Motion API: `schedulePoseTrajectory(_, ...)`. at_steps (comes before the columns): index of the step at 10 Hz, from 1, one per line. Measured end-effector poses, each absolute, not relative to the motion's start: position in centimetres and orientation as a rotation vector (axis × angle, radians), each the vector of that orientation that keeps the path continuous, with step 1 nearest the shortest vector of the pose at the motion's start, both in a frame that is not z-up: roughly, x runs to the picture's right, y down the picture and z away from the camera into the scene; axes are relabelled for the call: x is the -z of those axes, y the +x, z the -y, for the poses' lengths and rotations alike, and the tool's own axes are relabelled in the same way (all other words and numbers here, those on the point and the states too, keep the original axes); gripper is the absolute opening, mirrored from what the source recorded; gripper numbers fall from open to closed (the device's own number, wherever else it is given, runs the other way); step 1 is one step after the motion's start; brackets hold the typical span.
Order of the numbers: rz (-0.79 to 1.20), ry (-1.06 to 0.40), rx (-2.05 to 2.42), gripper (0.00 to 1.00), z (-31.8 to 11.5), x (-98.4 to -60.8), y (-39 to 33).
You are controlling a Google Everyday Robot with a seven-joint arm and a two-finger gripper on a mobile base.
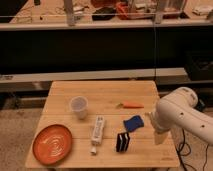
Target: Knock the eraser over
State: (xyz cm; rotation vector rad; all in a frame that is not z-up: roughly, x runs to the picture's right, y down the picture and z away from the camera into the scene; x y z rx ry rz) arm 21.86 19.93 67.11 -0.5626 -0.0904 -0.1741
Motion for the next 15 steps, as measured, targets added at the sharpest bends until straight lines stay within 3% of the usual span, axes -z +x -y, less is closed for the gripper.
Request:
schedulePoseTrajectory(6,0.18,-0.559,0.247,0.78,-22.6,-66.9,19.0)
schedulePoseTrajectory(8,0.206,-0.558,0.264,0.62,-23.0,-66.9,18.4)
schedulePoseTrajectory(11,0.247,-0.563,0.286,0.65,-24.7,-67.2,16.7)
schedulePoseTrajectory(13,0.271,-0.566,0.294,0.53,-25.2,-67.2,16.6)
schedulePoseTrajectory(15,0.28,-0.566,0.304,0.31,-25.5,-67.5,15.4)
